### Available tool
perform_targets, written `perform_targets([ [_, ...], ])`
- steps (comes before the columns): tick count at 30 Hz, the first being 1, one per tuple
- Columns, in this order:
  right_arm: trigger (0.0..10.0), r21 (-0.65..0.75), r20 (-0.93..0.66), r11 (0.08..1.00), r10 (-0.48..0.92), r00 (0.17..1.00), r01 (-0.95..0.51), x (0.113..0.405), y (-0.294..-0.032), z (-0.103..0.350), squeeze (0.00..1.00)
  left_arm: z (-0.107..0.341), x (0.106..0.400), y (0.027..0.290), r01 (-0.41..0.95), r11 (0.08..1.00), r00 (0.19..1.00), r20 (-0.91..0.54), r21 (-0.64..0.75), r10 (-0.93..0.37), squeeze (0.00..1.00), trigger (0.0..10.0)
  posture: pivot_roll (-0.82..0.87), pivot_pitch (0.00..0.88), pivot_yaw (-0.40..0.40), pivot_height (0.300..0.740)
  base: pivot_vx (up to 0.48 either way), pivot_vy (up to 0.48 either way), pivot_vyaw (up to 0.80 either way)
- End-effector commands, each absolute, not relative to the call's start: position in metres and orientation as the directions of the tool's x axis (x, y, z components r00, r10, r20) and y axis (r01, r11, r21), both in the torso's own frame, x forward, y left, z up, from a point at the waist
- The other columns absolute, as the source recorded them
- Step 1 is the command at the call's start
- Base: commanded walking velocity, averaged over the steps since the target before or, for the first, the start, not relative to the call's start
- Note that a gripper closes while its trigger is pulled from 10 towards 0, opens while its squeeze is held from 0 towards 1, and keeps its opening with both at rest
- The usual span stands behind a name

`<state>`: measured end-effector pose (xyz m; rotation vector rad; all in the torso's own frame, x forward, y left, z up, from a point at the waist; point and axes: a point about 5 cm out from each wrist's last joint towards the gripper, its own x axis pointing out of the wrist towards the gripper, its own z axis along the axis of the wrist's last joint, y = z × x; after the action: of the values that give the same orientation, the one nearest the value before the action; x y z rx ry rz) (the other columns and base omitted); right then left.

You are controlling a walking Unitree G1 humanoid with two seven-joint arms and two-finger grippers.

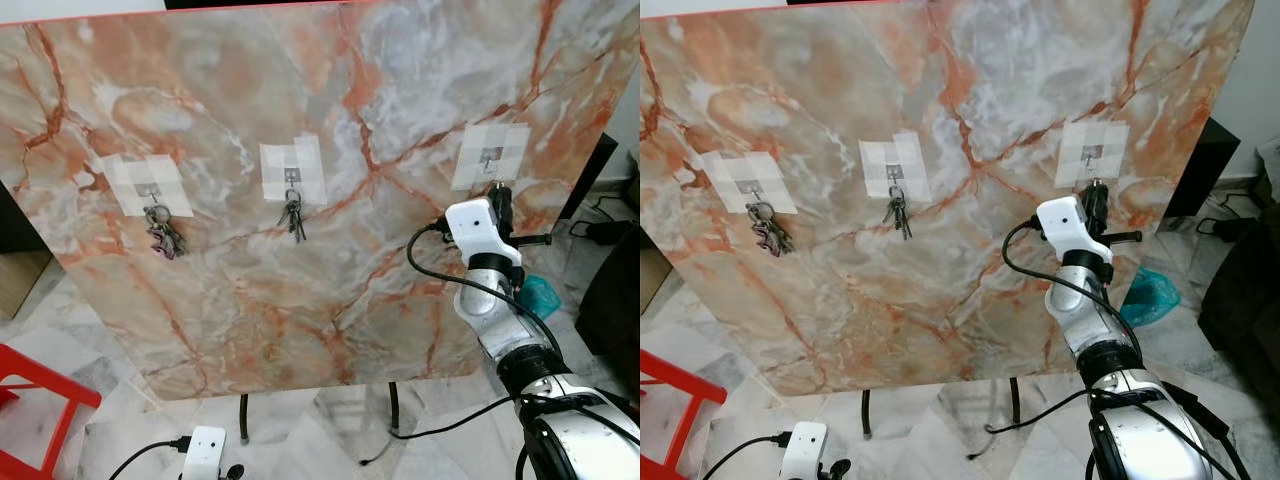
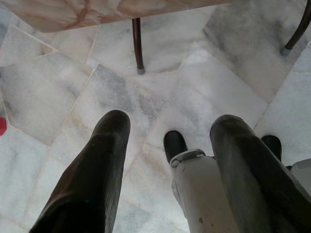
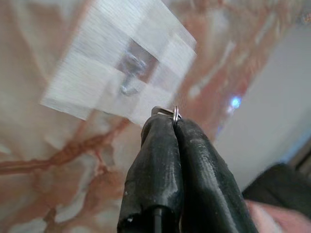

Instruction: Hang keys on a hook

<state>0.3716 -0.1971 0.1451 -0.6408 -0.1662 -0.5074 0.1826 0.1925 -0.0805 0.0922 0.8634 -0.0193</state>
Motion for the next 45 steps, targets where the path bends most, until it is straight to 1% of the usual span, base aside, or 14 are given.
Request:
perform_targets([
  [1, 10.0, -0.503, 0.301, 0.692, -0.421, 0.855, 0.518, 0.373, -0.2, 0.149, 0.0, -0.081, 0.181, 0.195, 0.051, 0.996, 0.64, -0.768, 0.074, 0.024, 0.0, 10.0, -0.04, 0.0, 0.012, 0.74, 0.0, 0.0, 0.0],
  [3, 10.0, -0.462, 0.28, 0.719, -0.437, 0.855, 0.519, 0.372, -0.2, 0.146, 0.0, -0.081, 0.182, 0.195, 0.05, 0.996, 0.642, -0.767, 0.072, 0.023, 0.0, 10.0, -0.04, 0.0, 0.012, 0.74, 0.0, 0.0, 0.0],
  [5, 10.0, -0.341, 0.198, 0.794, -0.463, 0.864, 0.503, 0.369, -0.201, 0.136, 0.0, -0.081, 0.181, 0.194, 0.049, 0.996, 0.641, -0.767, 0.069, 0.021, 0.0, 10.0, -0.04, 0.0, 0.009, 0.74, 0.0, 0.0, 0.0],
  [7, 10.0, -0.282, 0.171, 0.842, -0.427, 0.888, 0.459, 0.366, -0.196, 0.13, 0.0, -0.081, 0.181, 0.194, 0.045, 0.997, 0.642, -0.767, 0.065, 0.021, 0.0, 10.0, -0.04, 0.0, 0.009, 0.74, 0.0, 0.0, 0.0],
  [8, 10.0, -0.103, 0.086, 0.896, -0.425, 0.901, 0.432, 0.363, -0.193, 0.122, 0.0, -0.081, 0.181, 0.194, 0.046, 0.997, 0.641, -0.767, 0.065, 0.02, 0.0, 10.0, -0.04, 0.0, 0.009, 0.74, 0.0, 0.0, 0.0],
  [9, 10.0, -0.02, 0.053, 0.905, -0.424, 0.904, 0.426, 0.362, -0.192, 0.118, 0.0, -0.081, 0.181, 0.194, 0.047, 0.997, 0.641, -0.767, 0.065, 0.02, 0.0, 10.0, -0.04, 0.0, 0.009, 0.74, 0.0, 0.0, 0.0],
  [10, 10.0, 0.125, 0.006, 0.898, -0.427, 0.904, 0.423, 0.357, -0.193, 0.111, 0.0, -0.081, 0.181, 0.193, 0.048, 0.997, 0.641, -0.768, 0.064, 0.019, 0.0, 10.0, -0.04, 0.0, 0.011, 0.74, 0.0, 0.0, 0.0],
  [13, 10.0, 0.19, 0.0, 0.873, -0.457, 0.89, 0.449, 0.35, -0.199, 0.105, 0.0, -0.082, 0.181, 0.194, 0.048, 0.997, 0.639, -0.769, 0.066, 0.02, 0.0, 10.0, -0.04, 0.0, 0.011, 0.74, 0.0, 0.0, 0.0],
  [18, 10.0, 0.218, -0.011, 0.858, -0.475, 0.88, 0.466, 0.337, -0.206, 0.092, 0.0, -0.082, 0.18, 0.194, 0.047, 0.997, 0.639, -0.769, 0.068, 0.022, 0.0, 10.0, -0.04, 0.0, 0.011, 0.74, 0.0, 0.0, 0.0],
  [27, 10.0, 0.269, 0.015, 0.88, -0.409, 0.912, 0.39, 0.325, -0.201, 0.084, 0.0, -0.081, 0.181, 0.195, 0.046, 0.996, 0.641, -0.767, 0.077, 0.03, 0.0, 10.0, -0.05, 0.0, 0.013, 0.74, 0.0, 0.0, 0.0],
  [35, 10.0, 0.191, 0.051, 0.92, -0.358, 0.932, 0.342, 0.325, -0.2, 0.088, 0.0, -0.081, 0.182, 0.195, 0.034, 0.997, 0.642, -0.766, 0.075, 0.036, 0.0, 10.0, -0.05, 0.0, 0.006, 0.74, 0.0, 0.0, 0.0],
  [37, 10.0, 0.197, 0.052, 0.917, -0.363, 0.93, 0.347, 0.325, -0.202, 0.089, 0.0, -0.083, 0.179, 0.195, 0.042, 0.995, 0.621, -0.782, 0.087, 0.042, 0.0, 10.0, -0.05, 0.0, 0.005, 0.74, 0.0, 0.0, 0.0],
  [40, 10.0, 0.197, 0.056, 0.916, -0.367, 0.928, 0.35, 0.326, -0.203, 0.091, 0.0, -0.088, 0.168, 0.208, -0.07, 0.993, 0.544, -0.831, 0.091, 0.114, 0.0, 10.0, -0.06, 0.0, 0.003, 0.74, 0.0, 0.0, 0.0],
  [45, 10.0, 0.175, 0.071, 0.924, -0.357, 0.931, 0.341, 0.326, -0.205, 0.095, 0.0, -0.088, 0.159, 0.222, -0.084, 0.991, 0.542, -0.83, 0.107, 0.135, 0.0, 10.0, -0.05, 0.0, 0.001, 0.74, 0.0, 0.0, 0.0],
])
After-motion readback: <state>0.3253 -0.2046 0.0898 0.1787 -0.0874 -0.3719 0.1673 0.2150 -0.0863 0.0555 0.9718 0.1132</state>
